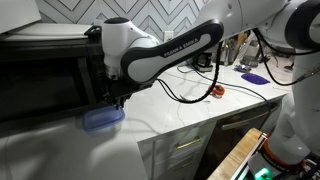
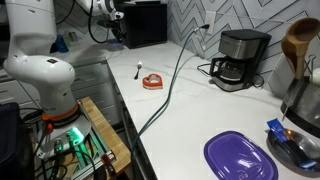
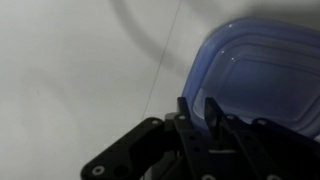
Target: Move the lid to the left and place it on the bowl
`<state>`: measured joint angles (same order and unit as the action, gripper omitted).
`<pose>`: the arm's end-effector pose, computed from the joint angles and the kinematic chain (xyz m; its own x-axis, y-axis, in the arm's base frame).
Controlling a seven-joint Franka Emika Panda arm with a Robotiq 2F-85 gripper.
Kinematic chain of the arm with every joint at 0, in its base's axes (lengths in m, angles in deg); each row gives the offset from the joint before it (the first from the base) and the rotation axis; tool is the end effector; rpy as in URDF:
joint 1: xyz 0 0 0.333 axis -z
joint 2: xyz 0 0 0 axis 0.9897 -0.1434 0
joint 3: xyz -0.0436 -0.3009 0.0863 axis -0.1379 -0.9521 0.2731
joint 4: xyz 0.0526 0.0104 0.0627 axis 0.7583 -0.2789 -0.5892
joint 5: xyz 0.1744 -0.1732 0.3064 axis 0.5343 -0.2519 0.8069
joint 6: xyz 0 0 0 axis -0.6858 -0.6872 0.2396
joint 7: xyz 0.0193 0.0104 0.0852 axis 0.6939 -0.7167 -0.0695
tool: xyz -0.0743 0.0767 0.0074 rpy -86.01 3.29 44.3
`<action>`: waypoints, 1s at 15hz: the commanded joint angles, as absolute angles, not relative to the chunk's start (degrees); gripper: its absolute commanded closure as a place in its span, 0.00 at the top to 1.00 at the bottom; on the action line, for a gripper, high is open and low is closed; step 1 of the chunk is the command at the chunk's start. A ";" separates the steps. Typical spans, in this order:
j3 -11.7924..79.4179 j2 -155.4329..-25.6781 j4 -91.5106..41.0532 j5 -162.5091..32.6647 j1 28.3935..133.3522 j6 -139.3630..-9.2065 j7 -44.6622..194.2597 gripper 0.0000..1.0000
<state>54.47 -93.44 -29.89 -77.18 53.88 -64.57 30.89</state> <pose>0.4936 0.4460 0.4226 0.9768 0.0389 0.2105 0.0444 -0.9988 -0.0215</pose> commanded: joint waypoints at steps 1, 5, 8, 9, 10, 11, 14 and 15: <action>53.42 -91.61 -29.43 -78.06 51.86 -62.85 29.54 0.57; 54.36 -87.30 -29.76 -76.92 51.29 -55.36 29.53 0.86; 56.22 -80.89 -33.69 -73.94 52.40 -47.06 32.98 1.00; 56.79 -78.58 -35.38 -73.30 52.83 -45.41 34.51 1.00; 57.31 -76.64 -36.31 -72.64 53.12 -42.94 35.87 1.00; 57.73 -74.19 -37.97 -72.42 53.41 -41.21 37.37 1.00; 58.70 -67.26 -42.15 -72.80 54.45 -37.00 41.55 1.00; 58.98 -64.80 -43.67 -73.24 54.88 -36.15 43.47 1.00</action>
